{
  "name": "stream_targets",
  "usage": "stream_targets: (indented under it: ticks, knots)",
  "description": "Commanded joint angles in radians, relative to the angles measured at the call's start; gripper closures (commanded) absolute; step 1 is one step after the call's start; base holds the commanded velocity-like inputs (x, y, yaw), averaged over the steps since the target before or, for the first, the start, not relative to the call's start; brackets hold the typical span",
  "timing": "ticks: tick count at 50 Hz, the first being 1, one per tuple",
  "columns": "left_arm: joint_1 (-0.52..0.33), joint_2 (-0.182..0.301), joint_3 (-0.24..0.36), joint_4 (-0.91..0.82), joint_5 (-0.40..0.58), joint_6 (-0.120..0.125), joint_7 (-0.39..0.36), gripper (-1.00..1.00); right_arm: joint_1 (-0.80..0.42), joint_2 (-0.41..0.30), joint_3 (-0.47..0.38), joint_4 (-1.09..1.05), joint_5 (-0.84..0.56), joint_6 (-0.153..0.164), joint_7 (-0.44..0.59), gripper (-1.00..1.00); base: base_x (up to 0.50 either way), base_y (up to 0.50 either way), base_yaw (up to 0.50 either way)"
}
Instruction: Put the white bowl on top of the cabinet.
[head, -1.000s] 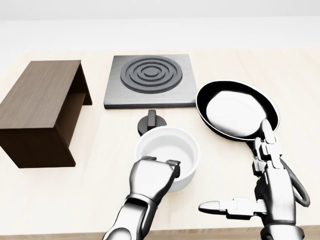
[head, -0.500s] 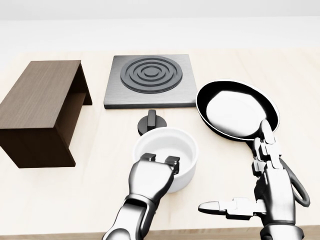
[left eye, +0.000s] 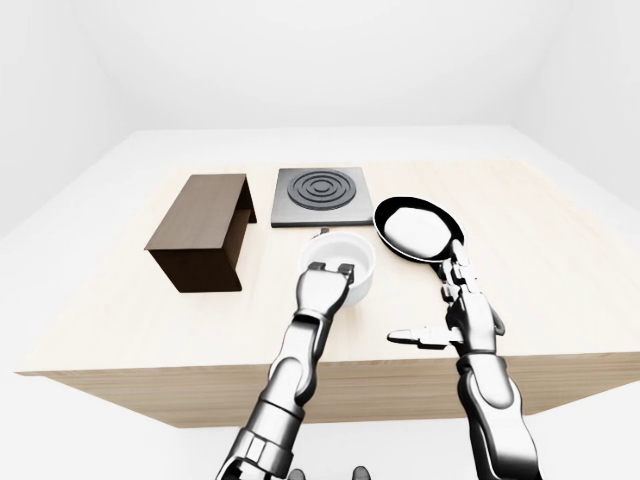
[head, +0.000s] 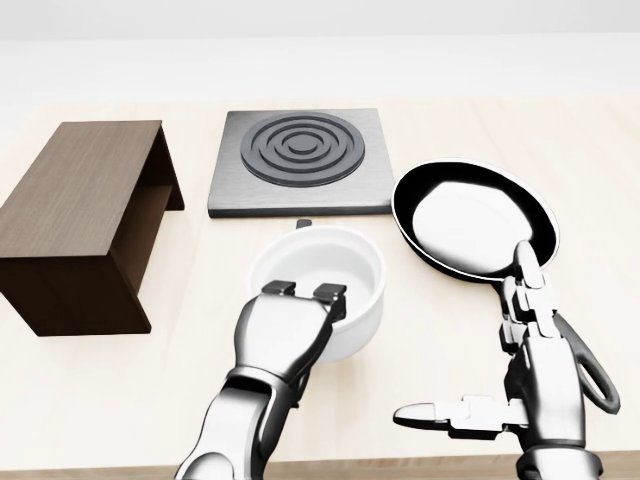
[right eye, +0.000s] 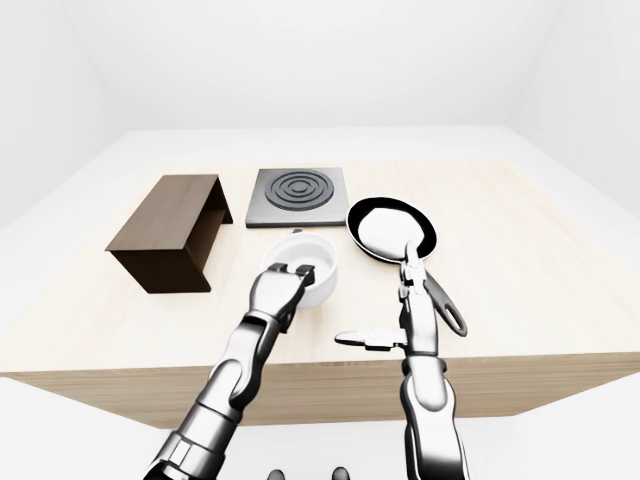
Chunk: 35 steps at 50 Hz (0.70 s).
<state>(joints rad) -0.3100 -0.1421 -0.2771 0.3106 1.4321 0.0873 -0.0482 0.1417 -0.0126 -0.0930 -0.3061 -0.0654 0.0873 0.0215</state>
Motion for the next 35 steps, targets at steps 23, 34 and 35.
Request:
stream_targets:
  ticks: [23, 34, 35]
  knots:
    - [-0.120, 0.041, 0.101, -0.315, 0.058, 0.000, -0.219, 1.00, 0.016, 0.003, 0.022, 0.010, -0.012, 0.000, 0.002, -1.00, 0.00, 0.00, 0.00]
    - [-0.264, 0.114, 0.182, -0.267, 0.002, 0.000, -0.280, 1.00, 0.026, 0.003, 0.020, -0.009, -0.008, 0.000, 0.008, -1.00, 0.00, 0.00, 0.00]
    - [-0.275, 0.121, 0.187, -0.264, -0.008, 0.000, -0.282, 1.00, 0.028, 0.004, 0.020, -0.011, -0.008, 0.000, 0.009, -1.00, 0.00, 0.00, 0.00]
